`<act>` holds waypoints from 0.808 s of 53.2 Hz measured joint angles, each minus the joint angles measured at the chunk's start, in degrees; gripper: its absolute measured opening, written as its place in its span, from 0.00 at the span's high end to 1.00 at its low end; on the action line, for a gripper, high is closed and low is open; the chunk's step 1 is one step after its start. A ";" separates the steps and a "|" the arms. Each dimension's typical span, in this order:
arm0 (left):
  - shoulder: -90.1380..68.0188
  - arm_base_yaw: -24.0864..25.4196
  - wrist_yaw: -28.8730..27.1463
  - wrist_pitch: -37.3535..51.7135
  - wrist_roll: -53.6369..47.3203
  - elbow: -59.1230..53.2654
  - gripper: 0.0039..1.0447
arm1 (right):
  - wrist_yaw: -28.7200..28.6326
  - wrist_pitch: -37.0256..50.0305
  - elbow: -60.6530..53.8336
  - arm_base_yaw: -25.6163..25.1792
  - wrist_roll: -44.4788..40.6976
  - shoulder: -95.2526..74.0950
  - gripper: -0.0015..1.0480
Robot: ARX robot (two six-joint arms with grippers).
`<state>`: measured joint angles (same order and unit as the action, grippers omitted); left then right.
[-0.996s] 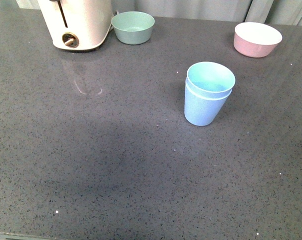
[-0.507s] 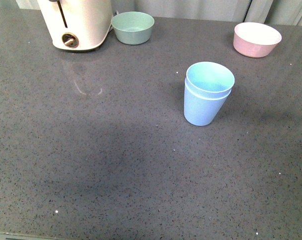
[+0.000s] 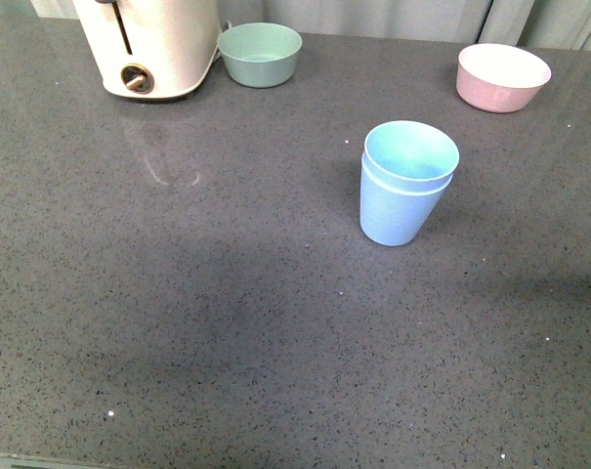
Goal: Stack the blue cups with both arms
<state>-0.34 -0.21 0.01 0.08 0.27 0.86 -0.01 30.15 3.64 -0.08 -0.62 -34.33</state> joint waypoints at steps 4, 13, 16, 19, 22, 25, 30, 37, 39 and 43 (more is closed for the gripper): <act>0.00 0.00 -0.02 0.00 0.00 0.00 0.08 | -0.02 -1.20 -0.52 0.00 0.00 1.77 0.98; 0.00 0.00 -0.02 0.00 0.00 0.00 0.08 | 0.00 -2.34 -2.29 0.00 -0.02 5.31 0.98; 0.00 0.00 -0.02 0.00 -0.02 0.00 0.08 | -0.13 -2.82 -2.29 0.00 0.04 6.60 0.98; 0.00 0.00 -0.02 0.00 0.00 0.00 0.08 | 0.04 -3.87 -2.29 0.00 0.04 7.76 0.98; 0.00 0.00 -0.02 0.00 -0.02 0.00 0.08 | -0.02 -5.27 -2.29 0.00 0.04 9.27 0.98; 0.00 0.00 -0.02 0.00 0.00 0.00 0.08 | 0.00 -6.67 -2.32 0.00 0.04 10.78 0.98; 0.00 0.00 -0.02 0.00 0.00 0.00 0.08 | 0.00 -9.46 -2.32 0.00 0.04 13.64 0.98; 0.00 0.00 -0.02 0.00 0.00 0.00 0.08 | 0.00 -13.22 -2.32 0.00 0.04 17.51 0.98; 0.00 0.00 -0.02 0.00 -0.02 0.00 0.08 | 0.00 -14.21 -2.32 0.00 0.04 18.43 0.98; 0.00 0.00 -0.02 0.00 -0.02 0.00 0.08 | 0.00 -15.87 -2.32 0.00 0.04 20.09 0.98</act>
<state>-0.34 -0.21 -0.01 0.08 0.25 0.86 -0.01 14.28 1.32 -0.08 -0.58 -14.24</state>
